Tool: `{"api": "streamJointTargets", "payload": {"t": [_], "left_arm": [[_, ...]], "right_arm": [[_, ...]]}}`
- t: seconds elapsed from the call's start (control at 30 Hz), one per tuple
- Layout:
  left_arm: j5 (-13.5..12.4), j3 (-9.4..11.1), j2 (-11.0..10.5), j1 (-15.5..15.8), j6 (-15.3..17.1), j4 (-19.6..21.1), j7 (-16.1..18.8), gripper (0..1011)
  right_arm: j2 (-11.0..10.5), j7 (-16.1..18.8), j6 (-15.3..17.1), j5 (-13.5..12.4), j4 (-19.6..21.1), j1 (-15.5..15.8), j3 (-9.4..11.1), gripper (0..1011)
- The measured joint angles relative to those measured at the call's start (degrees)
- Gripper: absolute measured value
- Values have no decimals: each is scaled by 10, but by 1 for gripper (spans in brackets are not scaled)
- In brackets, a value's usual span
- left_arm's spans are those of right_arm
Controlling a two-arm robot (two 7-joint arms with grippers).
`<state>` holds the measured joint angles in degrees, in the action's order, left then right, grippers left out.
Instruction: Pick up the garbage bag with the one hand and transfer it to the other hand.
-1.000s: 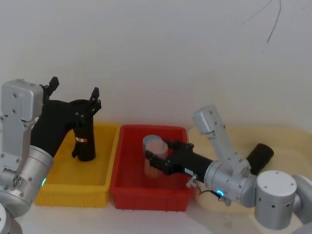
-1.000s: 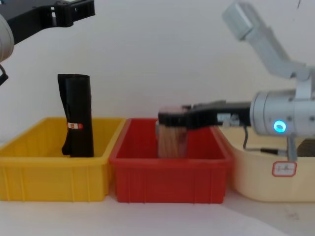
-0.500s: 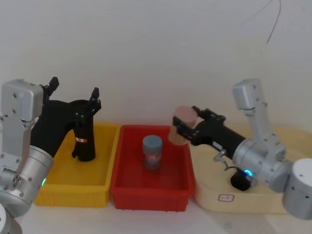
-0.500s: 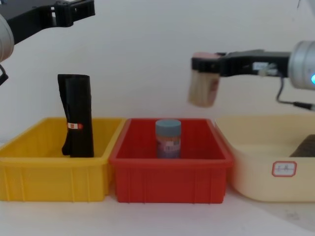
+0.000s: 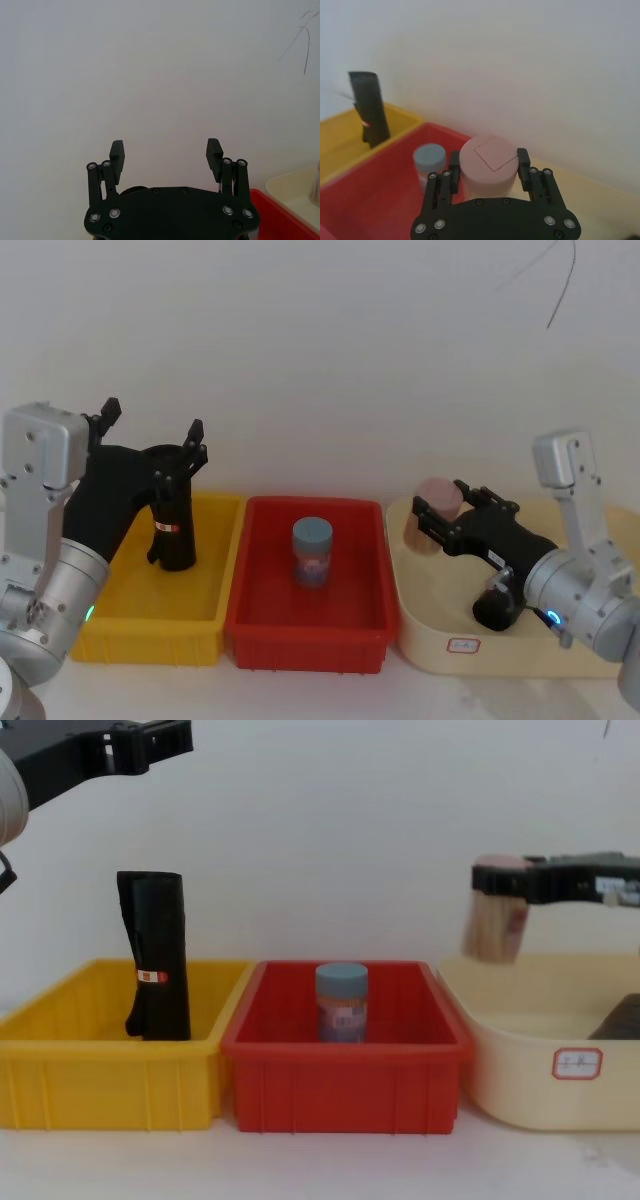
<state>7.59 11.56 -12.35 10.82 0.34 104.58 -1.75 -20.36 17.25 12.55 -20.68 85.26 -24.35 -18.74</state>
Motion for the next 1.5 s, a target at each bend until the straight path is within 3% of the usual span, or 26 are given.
{"api": "streamJointTargets", "payload": {"t": [0.53,0.8,0.97,1.5], "left_arm": [[0,0,0,0,0,0,0,1001],[0,0,0,0,0,0,0,1001],[0,0,0,0,0,0,0,1001],[0,0,0,0,0,0,0,1001]], "right_arm": [[18,-25,-7,2,-73,-1,19,653],[23,-29,-14,10,-90,-4,24,851],[23,-30,-19,12,-86,-3,28,997],[27,-29,-34,11,-6,15,45,999]]}}
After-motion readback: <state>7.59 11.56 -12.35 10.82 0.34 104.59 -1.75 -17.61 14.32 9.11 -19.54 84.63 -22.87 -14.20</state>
